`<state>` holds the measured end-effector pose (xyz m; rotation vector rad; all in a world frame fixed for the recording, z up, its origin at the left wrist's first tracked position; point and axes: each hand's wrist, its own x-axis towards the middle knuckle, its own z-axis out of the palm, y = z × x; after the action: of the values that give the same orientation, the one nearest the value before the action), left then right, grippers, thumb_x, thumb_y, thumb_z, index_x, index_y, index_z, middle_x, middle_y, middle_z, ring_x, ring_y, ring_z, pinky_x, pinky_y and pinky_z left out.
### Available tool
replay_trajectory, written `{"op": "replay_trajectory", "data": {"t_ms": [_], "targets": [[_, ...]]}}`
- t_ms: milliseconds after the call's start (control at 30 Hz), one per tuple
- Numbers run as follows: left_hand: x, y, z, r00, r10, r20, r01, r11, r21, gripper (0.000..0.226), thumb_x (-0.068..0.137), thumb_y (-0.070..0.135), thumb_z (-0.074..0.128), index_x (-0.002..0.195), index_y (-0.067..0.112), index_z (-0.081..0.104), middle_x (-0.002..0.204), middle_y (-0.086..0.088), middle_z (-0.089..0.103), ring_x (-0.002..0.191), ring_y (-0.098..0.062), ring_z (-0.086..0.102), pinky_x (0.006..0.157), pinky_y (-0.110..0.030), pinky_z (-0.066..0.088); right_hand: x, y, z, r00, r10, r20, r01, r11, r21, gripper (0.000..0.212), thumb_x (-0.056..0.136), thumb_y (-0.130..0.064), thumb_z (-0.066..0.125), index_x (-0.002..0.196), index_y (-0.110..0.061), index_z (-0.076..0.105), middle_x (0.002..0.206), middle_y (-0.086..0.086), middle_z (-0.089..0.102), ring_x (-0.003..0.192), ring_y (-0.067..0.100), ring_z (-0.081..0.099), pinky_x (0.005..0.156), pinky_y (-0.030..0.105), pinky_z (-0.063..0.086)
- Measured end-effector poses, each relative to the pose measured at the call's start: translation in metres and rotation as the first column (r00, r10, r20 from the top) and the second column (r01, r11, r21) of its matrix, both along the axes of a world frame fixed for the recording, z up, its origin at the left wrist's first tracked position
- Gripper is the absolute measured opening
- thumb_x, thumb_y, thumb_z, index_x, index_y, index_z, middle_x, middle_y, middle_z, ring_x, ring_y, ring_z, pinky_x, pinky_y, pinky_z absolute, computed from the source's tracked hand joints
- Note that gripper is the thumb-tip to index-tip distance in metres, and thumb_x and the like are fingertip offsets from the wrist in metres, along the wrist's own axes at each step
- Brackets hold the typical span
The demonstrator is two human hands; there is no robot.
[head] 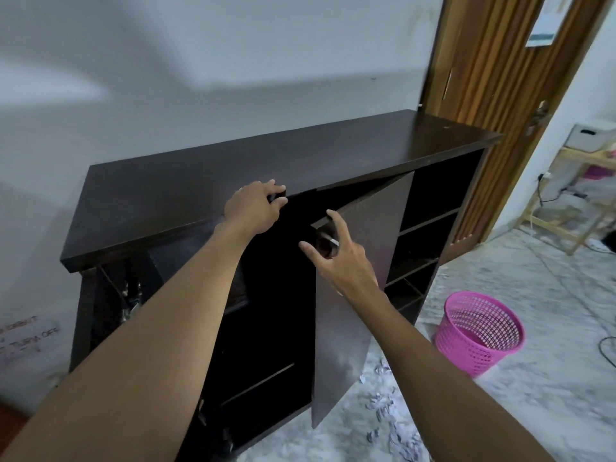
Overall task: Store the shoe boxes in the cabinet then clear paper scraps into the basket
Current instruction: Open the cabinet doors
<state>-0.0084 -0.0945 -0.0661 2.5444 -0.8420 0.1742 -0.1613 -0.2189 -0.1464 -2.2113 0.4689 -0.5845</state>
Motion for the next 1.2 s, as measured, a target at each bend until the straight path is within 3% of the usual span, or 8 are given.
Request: {"op": "replay_trajectory", "data": {"t_ms": [167, 400, 567, 667, 767, 900, 1067, 1200], "targets": [[-0.006, 0.000, 0.004, 1.000, 0.005, 0.006, -0.005, 1.000, -0.003, 0.040, 0.099, 0.042, 0.049, 0.138, 0.035, 0.052, 0.152, 0.013, 0.040, 0.141, -0.018, 0.035, 0.114, -0.040, 0.026, -0.004, -0.002, 0.007, 0.996, -0.084, -0.041, 0.080, 0.993, -0.085, 0.069, 0.084, -0.065, 0.057, 0.140, -0.045, 0.022, 0.109, 0.009, 0.069, 0.084, 0.030, 0.069, 0.077, 0.048, 0.059], [-0.005, 0.002, 0.006, 1.000, 0.002, -0.030, -0.003, 1.000, -0.018, 0.040, 0.098, 0.042, 0.050, 0.137, 0.036, 0.053, 0.152, 0.014, 0.039, 0.142, -0.017, 0.034, 0.117, -0.041, 0.024, -0.015, -0.008, 0.009, 0.988, -0.148, -0.051, 0.132, 0.962, -0.240, 0.070, 0.079, -0.071, 0.054, 0.136, -0.042, 0.027, 0.084, 0.001, 0.068, 0.074, 0.026, 0.067, 0.073, 0.040, 0.057], [-0.004, 0.002, 0.005, 0.999, -0.004, -0.034, 0.003, 1.000, -0.019, 0.041, 0.097, 0.043, 0.051, 0.137, 0.035, 0.053, 0.153, 0.012, 0.038, 0.142, -0.019, 0.034, 0.117, -0.041, 0.024, -0.031, -0.003, 0.010, 0.980, -0.198, -0.037, 0.179, 0.940, -0.291, 0.064, 0.084, -0.064, 0.058, 0.137, -0.039, 0.033, 0.071, -0.008, 0.056, 0.063, 0.019, 0.057, 0.060, 0.029, 0.044], [-0.005, 0.003, 0.007, 1.000, -0.011, -0.029, 0.010, 1.000, -0.028, 0.040, 0.098, 0.042, 0.051, 0.137, 0.034, 0.053, 0.153, 0.012, 0.038, 0.141, -0.019, 0.035, 0.116, -0.042, 0.025, -0.046, -0.003, 0.009, 0.973, -0.231, 0.001, 0.220, 0.923, -0.316, 0.060, 0.083, -0.059, 0.059, 0.134, -0.036, 0.038, 0.084, 0.001, 0.064, 0.074, 0.027, 0.063, 0.063, 0.033, 0.045], [-0.008, 0.002, 0.007, 1.000, -0.011, -0.014, 0.010, 1.000, -0.024, 0.040, 0.098, 0.040, 0.050, 0.137, 0.032, 0.053, 0.154, 0.010, 0.038, 0.141, -0.021, 0.036, 0.116, -0.043, 0.025, -0.069, -0.009, 0.008, 0.966, -0.252, 0.051, 0.255, 0.914, -0.317, 0.060, 0.084, -0.051, 0.063, 0.138, -0.032, 0.045, 0.101, 0.005, 0.057, 0.081, 0.030, 0.061, 0.065, 0.035, 0.046], [-0.017, -0.002, 0.004, 0.995, -0.020, 0.095, 0.017, 0.999, 0.034, 0.040, 0.100, 0.032, 0.046, 0.139, 0.024, 0.052, 0.153, -0.002, 0.040, 0.138, -0.029, 0.039, 0.114, -0.045, 0.023, -0.101, -0.026, 0.002, 0.941, -0.280, 0.188, 0.328, 0.892, -0.310, 0.052, 0.085, -0.042, 0.063, 0.134, -0.026, 0.057, 0.110, 0.001, 0.053, 0.077, 0.019, 0.058, 0.060, 0.033, 0.049], [-0.022, -0.030, 0.004, 0.982, -0.058, 0.177, 0.036, 0.992, 0.121, 0.038, 0.101, 0.025, 0.044, 0.134, 0.011, 0.055, 0.138, -0.015, 0.052, 0.126, -0.037, 0.046, 0.106, -0.047, 0.031, -0.135, -0.060, 0.015, 0.869, -0.454, 0.194, 0.493, 0.773, -0.400, 0.034, 0.092, -0.026, 0.062, 0.125, -0.019, 0.067, 0.113, -0.004, 0.061, 0.091, 0.014, 0.062, 0.066, 0.023, 0.041], [-0.023, -0.063, -0.002, 0.968, -0.153, 0.201, 0.124, 0.981, 0.150, 0.042, 0.100, 0.026, 0.044, 0.136, 0.007, 0.051, 0.132, -0.016, 0.055, 0.121, -0.038, 0.048, 0.102, -0.048, 0.035, -0.148, -0.078, 0.032, 0.780, -0.623, 0.056, 0.533, 0.616, -0.579, 0.038, 0.098, -0.017, 0.050, 0.135, -0.021, 0.058, 0.127, -0.002, 0.058, 0.113, 0.021, 0.054, 0.082, 0.034, 0.047]]}}
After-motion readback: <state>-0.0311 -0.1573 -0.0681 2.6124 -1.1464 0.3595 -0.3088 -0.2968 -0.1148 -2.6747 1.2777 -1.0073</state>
